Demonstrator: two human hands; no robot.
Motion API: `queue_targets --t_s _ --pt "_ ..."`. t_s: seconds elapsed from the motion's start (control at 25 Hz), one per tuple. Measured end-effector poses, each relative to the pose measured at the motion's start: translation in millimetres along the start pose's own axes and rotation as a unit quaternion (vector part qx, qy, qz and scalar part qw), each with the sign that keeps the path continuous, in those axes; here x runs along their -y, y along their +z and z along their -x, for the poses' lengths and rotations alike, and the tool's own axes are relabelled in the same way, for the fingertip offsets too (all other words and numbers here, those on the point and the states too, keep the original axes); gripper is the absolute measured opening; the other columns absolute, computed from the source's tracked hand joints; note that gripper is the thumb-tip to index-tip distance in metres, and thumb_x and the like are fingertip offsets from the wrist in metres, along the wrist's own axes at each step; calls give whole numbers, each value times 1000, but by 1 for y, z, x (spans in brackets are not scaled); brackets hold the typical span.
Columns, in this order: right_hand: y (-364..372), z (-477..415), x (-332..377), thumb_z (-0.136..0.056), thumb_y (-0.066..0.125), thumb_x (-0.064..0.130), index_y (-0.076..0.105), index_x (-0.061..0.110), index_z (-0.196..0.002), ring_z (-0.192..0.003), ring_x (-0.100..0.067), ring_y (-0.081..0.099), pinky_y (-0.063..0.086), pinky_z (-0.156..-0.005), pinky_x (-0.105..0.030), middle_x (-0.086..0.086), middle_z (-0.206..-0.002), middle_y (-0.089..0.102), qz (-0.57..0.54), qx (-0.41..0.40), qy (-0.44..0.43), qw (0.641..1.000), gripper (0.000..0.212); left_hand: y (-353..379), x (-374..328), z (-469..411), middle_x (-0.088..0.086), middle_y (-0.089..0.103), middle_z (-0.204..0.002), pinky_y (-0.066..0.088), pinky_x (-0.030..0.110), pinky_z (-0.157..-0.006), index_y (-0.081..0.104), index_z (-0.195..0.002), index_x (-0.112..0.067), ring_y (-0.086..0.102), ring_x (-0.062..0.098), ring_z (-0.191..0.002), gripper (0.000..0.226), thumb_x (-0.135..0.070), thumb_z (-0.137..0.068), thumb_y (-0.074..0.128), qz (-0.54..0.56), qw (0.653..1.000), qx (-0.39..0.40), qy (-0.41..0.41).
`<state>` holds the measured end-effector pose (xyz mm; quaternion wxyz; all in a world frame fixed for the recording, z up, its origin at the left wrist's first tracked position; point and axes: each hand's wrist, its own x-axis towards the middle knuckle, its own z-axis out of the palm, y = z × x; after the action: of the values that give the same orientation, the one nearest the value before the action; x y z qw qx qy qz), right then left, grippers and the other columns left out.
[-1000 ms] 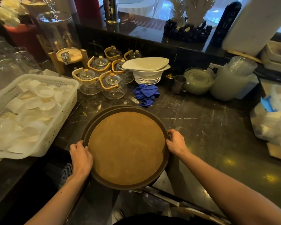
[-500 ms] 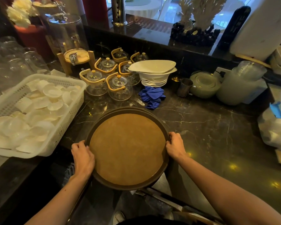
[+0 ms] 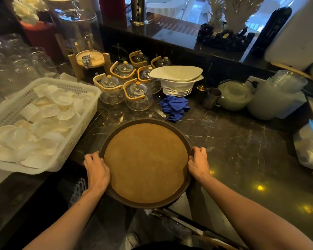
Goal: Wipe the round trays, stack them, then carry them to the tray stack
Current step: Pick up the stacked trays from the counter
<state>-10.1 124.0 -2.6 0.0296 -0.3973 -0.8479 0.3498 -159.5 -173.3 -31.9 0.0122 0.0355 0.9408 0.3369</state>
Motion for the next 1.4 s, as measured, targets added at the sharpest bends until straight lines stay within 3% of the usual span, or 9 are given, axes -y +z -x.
queue_targets --t_s 0.2,0.36,0.52,0.64,0.84,1.04,1.2,1.4 --pt "5 2 1 -99 44 13 42 10 -135 -116 -24 46 46 -95 -42 -9 -128 41 24 -8 -7 1000 37 1 -5 -1 21 36 -131 39 45 -94 40 -130 -3 39 36 -118 34 -11 -97 42 -15 1000 9 1" --pt "7 5 -2 -102 37 23 33 12 -142 -116 -29 53 46 -96 -46 -12 -135 46 27 19 18 999 42 -1 -6 -3 19 38 -136 41 41 -83 33 -136 -8 51 36 -111 39 -24 -100 36 2 999 46 -19" --pt "4 0 -2 -101 39 37 47 8 -121 -104 -30 59 49 -89 -46 -13 -117 60 37 50 66 996 36 -5 -2 -18 22 45 -136 43 47 -89 31 -138 -3 51 38 -117 52 -37 -99 35 -58 991 119 -27" --pt "2 0 1 -99 42 45 52 8 -112 -99 -29 59 49 -83 -42 -11 -109 61 16 38 105 994 41 -10 5 -23 22 54 -124 45 46 -84 37 -131 1 55 37 -108 52 -40 -98 37 -31 988 148 -26" --pt "16 23 -8 -100 42 38 50 9 -105 -86 -24 55 40 -69 -35 -10 -101 59 -44 -9 116 992 31 -16 16 -4 20 60 -105 42 40 -74 49 -112 -1 56 30 -90 33 -30 -98 43 1 996 91 -19" --pt "18 43 -8 -100 47 35 51 11 -101 -75 -15 51 34 -56 -27 -3 -89 55 -135 -43 108 984 24 -31 24 14 13 59 -100 40 36 -75 54 -110 -3 50 21 -87 28 -27 -97 46 24 998 41 -28" --pt "7 48 -3 -98 50 36 53 12 -104 -78 -14 53 36 -58 -28 -4 -91 57 -156 -38 82 984 25 -48 20 34 4 56 -92 38 36 -73 55 -104 -9 51 19 -84 22 -28 -97 48 48 998 5 -34" --pt "-23 46 11 -96 53 38 55 18 -95 -84 -23 61 52 -73 -43 -5 -93 62 -188 -16 32 982 20 -75 5 73 -3 57 -92 39 35 -73 57 -102 -18 51 16 -84 16 -30 -96 48 59 995 -57 -59"
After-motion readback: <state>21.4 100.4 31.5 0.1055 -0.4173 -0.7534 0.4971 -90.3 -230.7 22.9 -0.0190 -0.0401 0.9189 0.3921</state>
